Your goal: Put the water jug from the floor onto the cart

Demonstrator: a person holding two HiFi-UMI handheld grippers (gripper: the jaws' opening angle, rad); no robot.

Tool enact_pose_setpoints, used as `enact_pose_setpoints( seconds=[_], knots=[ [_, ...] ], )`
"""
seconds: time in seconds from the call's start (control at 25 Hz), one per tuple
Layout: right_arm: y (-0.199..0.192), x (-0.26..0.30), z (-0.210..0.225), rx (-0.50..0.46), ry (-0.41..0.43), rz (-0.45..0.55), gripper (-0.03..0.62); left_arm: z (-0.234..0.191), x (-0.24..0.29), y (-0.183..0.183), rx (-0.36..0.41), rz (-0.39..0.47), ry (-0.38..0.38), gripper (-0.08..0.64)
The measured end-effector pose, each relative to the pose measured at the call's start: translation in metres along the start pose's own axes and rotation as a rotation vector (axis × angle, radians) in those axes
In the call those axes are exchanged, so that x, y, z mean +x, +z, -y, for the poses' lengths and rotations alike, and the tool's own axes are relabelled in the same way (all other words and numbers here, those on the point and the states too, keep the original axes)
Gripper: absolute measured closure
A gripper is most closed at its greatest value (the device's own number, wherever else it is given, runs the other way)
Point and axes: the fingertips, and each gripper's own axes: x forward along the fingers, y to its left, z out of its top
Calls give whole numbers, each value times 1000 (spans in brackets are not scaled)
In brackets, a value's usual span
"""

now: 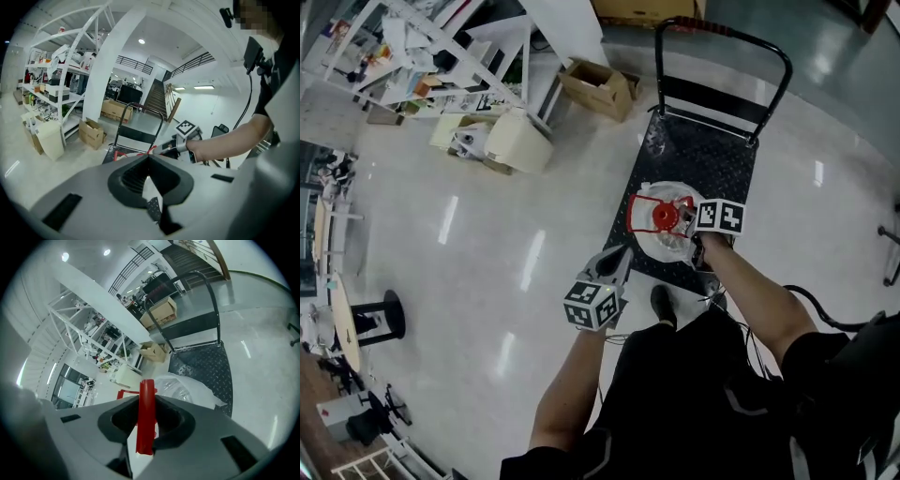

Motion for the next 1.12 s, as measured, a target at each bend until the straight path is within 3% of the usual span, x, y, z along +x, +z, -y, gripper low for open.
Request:
enact_pose_setpoints(
  seconds=[0.2,0.44,0.64,0.8,1.0,1.12],
  knots=[
    [-24,38,-7,29,-22,-39,509,-26,-14,-15,-42,-6,14,563],
    [-17,50,-3,16,-8,-16,509,-41,-21,-33,-84,-26,18,563],
    [-4,38,43,80,-77,18,509,-31,-6,-35,-82,-35,-21,563],
    [-5,31,75,170,-54,35,509,-15,2,-31,-88,-32,-73,563],
    [-5,31,93,120,-51,33,508,-1,10,-32,-62,-64,-75,563],
    [1,24,92,74,1,63,454,2,12,-24,-51,-17,-71,563]
  ],
)
